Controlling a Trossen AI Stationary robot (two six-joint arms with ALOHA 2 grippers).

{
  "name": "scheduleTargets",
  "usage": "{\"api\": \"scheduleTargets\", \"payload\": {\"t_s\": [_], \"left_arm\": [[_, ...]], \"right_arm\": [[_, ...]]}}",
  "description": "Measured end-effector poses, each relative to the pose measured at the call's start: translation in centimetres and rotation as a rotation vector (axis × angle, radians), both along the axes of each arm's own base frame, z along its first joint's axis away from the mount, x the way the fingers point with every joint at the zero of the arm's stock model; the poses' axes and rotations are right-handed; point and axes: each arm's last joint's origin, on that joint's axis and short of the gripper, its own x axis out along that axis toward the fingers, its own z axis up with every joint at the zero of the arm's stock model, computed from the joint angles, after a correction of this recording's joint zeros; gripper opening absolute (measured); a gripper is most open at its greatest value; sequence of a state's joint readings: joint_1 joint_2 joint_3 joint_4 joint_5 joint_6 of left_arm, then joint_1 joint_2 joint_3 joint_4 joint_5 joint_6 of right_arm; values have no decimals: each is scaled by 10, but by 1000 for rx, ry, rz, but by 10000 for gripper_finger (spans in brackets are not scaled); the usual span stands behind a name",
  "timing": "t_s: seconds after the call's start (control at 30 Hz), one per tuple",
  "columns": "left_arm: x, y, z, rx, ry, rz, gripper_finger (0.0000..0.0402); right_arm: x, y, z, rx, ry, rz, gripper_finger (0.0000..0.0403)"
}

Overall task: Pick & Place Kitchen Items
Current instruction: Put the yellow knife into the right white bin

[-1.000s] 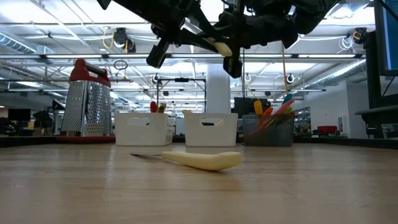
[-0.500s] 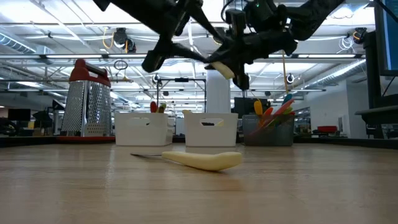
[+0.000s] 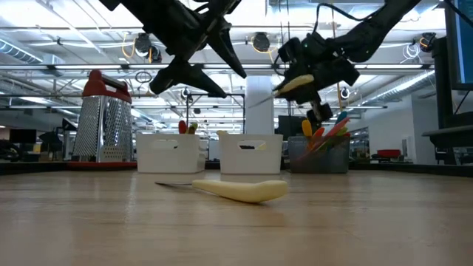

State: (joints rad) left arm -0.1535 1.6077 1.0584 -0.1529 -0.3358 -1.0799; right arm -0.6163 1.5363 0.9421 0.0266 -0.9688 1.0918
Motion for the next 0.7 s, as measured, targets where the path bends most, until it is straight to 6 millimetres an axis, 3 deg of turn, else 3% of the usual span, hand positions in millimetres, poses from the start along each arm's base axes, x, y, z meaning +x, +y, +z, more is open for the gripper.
{"api": "scheduleTargets", "payload": {"t_s": [0.23, 0.4, 0.57, 0.7], "left_arm": [[1, 0, 1, 7, -8, 2, 197], [3, 0, 3, 22, -42, -13, 199], [3, -1, 4, 27, -50, -19, 200], [3, -4, 4, 34, -48, -34, 200]], "right_arm": [[1, -14, -15, 283, 112, -86, 31], [23, -21, -23, 402, 90, -126, 32], [51, -29, -16, 430, 50, -110, 32], [62, -36, -14, 432, 49, -122, 33]]}}
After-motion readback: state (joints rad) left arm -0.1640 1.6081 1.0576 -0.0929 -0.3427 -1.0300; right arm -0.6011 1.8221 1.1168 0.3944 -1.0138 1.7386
